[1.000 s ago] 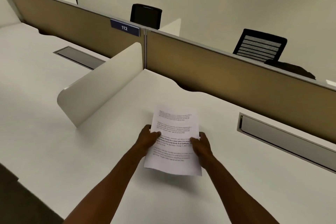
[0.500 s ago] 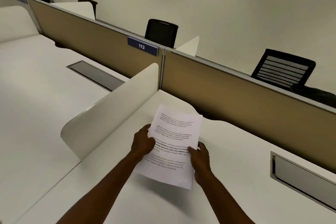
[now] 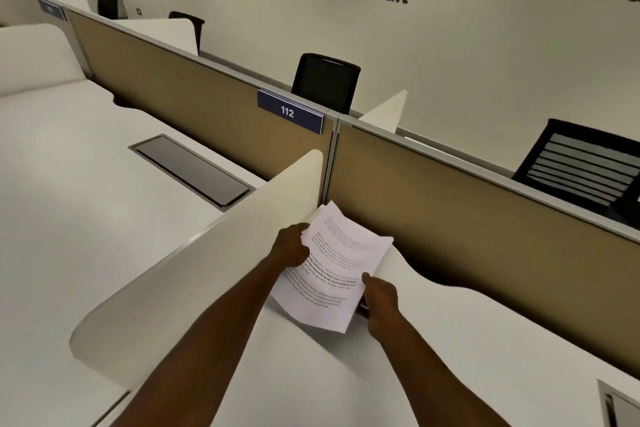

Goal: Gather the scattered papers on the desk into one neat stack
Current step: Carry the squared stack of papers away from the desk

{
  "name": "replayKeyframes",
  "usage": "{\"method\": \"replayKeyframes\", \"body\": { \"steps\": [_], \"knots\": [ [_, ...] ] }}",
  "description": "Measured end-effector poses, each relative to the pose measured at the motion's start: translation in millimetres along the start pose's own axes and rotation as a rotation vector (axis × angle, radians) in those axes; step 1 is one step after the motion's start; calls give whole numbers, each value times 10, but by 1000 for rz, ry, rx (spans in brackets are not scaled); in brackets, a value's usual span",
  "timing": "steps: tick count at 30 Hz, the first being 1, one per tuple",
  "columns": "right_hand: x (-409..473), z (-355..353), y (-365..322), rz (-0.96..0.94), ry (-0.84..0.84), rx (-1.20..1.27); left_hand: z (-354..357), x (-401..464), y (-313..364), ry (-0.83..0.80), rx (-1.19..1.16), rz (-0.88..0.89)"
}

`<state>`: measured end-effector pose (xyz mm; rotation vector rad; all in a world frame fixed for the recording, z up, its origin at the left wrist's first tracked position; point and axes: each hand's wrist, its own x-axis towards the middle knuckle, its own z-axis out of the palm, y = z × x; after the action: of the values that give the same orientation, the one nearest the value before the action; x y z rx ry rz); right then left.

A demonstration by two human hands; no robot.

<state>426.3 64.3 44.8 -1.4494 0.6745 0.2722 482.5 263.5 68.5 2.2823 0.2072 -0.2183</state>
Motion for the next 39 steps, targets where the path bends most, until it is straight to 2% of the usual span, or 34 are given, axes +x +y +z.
{"method": "replayKeyframes", "body": {
  "steps": [4, 7, 12, 15, 19, 30, 39],
  "knots": [
    [214, 23, 75, 4, 13, -40, 75, 269, -206, 13, 13, -27],
    [278, 36, 108, -30, 99, -115, 140, 370, -266, 18, 107, -35],
    [267, 127, 183, -143, 232, -222, 396, 368, -209, 128, 297, -34],
    [233, 180, 193, -181, 289, -261, 434, 366, -216, 151, 280, -62],
    [169, 200, 200, -235, 463, -325, 415, 362, -257, 156, 255, -82],
    [138, 152, 241, -380, 360, -480, 363, 307, -315, 70, 371, 3],
    [3, -166, 193, -457, 241, -789, 315, 74, -206, 76, 365, 40]
  ]
}}
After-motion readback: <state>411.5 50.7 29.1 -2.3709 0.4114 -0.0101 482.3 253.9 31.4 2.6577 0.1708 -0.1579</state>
